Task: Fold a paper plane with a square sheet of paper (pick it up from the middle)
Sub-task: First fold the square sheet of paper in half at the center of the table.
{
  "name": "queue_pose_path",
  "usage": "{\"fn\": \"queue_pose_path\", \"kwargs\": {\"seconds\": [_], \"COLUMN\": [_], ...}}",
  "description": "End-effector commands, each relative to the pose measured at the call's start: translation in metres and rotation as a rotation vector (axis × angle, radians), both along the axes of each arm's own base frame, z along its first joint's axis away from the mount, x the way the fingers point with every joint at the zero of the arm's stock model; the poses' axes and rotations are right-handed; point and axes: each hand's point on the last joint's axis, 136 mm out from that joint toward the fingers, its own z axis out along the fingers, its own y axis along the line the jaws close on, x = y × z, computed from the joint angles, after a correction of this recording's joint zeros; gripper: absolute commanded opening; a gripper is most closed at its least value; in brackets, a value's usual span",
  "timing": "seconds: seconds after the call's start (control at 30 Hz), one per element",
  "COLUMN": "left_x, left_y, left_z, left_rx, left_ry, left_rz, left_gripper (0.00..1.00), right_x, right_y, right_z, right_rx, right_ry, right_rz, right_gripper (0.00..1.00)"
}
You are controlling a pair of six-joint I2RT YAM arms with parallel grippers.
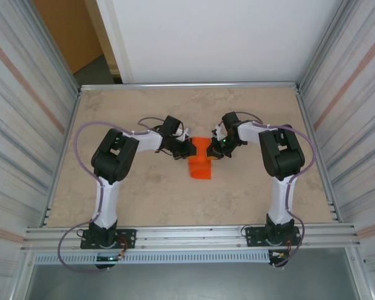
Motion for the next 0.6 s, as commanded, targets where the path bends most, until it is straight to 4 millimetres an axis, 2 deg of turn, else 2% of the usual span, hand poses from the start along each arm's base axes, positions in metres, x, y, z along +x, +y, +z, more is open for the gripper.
{"fn": "queue_pose_path", "kwargs": {"seconds": [0.0,0.03,0.07,0.13,0.2,0.3,0.4,0.47,0.57], "left_x": [-0.005,-0.007,-0.004,-0.003,0.002,0.007,0.008,0.008,0.011], "left_y": [0.052,0.058,0.063,0.071,0.071,0.052,0.023,0.005,-0.012], "left_z": [-0.031,-0.035,-0.023,-0.013,0.002,0.03,0.047,0.047,0.033], "left_rx": [0.121,0.129,0.124,0.134,0.123,0.043,-0.02,-0.045,-0.051], "left_ry": [0.071,0.079,0.053,0.029,-0.011,-0.073,-0.119,-0.124,-0.089], "left_rz": [0.092,0.099,0.109,0.115,0.111,0.086,0.041,0.014,0.003], "left_gripper": [0.02,0.03,0.02,0.03,0.03,0.03,0.03,0.03,0.03], "right_x": [-0.046,-0.045,-0.044,-0.044,-0.043,-0.044,-0.044,-0.045,-0.045], "right_y": [-0.057,-0.058,-0.058,-0.058,-0.058,-0.058,-0.058,-0.057,-0.057], "right_z": [-0.076,-0.076,-0.075,-0.075,-0.075,-0.075,-0.075,-0.076,-0.076], "right_rx": [-0.341,-0.342,-0.343,-0.344,-0.344,-0.343,-0.342,-0.341,-0.339], "right_ry": [0.168,0.168,0.165,0.162,0.162,0.164,0.165,0.167,0.169], "right_rz": [0.0,-0.004,-0.004,-0.004,-0.004,-0.004,-0.004,-0.004,-0.003], "right_gripper": [0.0,0.0,0.0,0.0,0.0,0.0,0.0,0.0,0.0]}}
